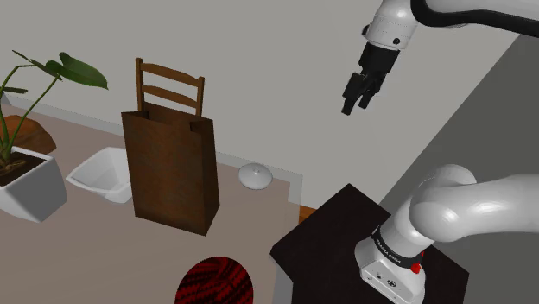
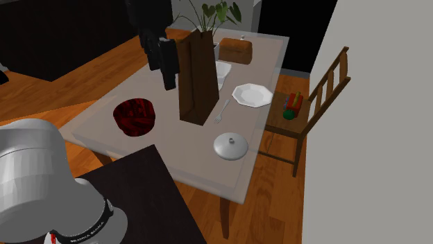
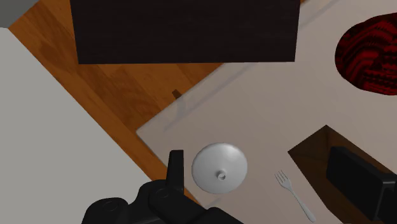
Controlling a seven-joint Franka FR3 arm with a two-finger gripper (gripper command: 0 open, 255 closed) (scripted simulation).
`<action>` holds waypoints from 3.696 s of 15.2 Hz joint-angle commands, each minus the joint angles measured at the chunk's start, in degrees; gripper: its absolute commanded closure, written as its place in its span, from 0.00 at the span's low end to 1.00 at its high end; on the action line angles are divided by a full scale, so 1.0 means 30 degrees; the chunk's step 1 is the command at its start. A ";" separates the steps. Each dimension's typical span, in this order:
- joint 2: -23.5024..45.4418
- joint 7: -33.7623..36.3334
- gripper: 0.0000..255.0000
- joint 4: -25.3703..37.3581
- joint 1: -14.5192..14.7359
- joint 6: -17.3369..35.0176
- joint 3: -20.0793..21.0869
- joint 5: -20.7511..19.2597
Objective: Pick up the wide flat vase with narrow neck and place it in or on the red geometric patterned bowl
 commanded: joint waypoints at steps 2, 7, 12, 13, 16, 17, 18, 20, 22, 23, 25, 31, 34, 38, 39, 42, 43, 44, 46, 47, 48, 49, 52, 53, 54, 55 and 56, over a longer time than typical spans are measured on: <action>0.0264 0.0001 0.00 -0.0409 0.0024 0.0713 0.0066 0.0020; 0.2055 0.0013 0.00 -0.2064 0.0127 0.4358 0.0415 0.0110; 0.4619 0.0074 0.00 -0.3023 0.0212 0.8078 0.0764 0.0126; 0.5217 0.0093 0.00 -0.3126 0.0220 0.8819 0.0837 0.0116; 0.7162 0.0174 0.00 -0.3253 0.0223 1.1007 0.1058 0.0046; 0.7854 0.0211 0.00 -0.3234 0.0216 1.1719 0.1134 0.0006; 0.8566 0.0255 0.00 -0.3185 0.0206 1.2419 0.1207 -0.0045; 1.0038 0.0367 0.00 -0.2995 0.0181 1.3776 0.1350 -0.0187; 1.1563 0.0516 0.00 -0.2685 0.0147 1.5063 0.1483 -0.0390; 1.2341 0.0607 0.00 -0.2486 0.0131 1.5676 0.1542 -0.0517; 1.3918 0.0825 0.00 -0.2002 0.0099 1.6833 0.1645 -0.0826; 1.8705 0.1729 0.00 0.0112 0.0181 1.9673 0.1678 -0.2147; 2.1072 0.2207 0.00 0.1518 0.0410 2.0711 0.1479 -0.2859; 2.2271 0.2431 0.00 0.1908 0.0561 2.1532 0.1283 -0.3183; 2.2517 0.2480 0.00 0.1943 0.0587 2.1742 0.1239 -0.3250; 2.3267 0.2622 0.00 0.2074 0.0674 2.2359 0.1097 -0.3445; 2.3413 0.2648 0.00 0.2103 0.0693 2.2475 0.1068 -0.3481; 2.3412 0.2648 0.00 0.2101 0.0694 2.2476 0.1067 -0.3480; 2.3413 0.2648 0.00 0.2103 0.0694 2.2475 0.1067 -0.3480; 2.3413 0.2648 0.00 0.2103 0.0694 2.2475 0.1067 -0.3480; 2.3413 0.2648 0.00 0.2103 0.0694 2.2475 0.1067 -0.3480; 2.3413 0.2648 0.00 0.2103 0.0694 2.2475 0.1067 -0.3480; 2.3414 0.2648 1.00 0.2103 0.0694 2.2476 0.1067 -0.3480; 2.3414 0.2648 1.00 0.2103 0.0694 2.2476 0.1067 -0.3480; 2.3414 0.2648 1.00 0.2103 0.0694 2.2476 0.1067 -0.3480; 2.3407 0.2649 1.00 0.2096 0.0694 2.2476 0.1067 -0.3480; 2.3402 0.2647 1.00 0.2095 0.0693 2.2472 0.1068 -0.3479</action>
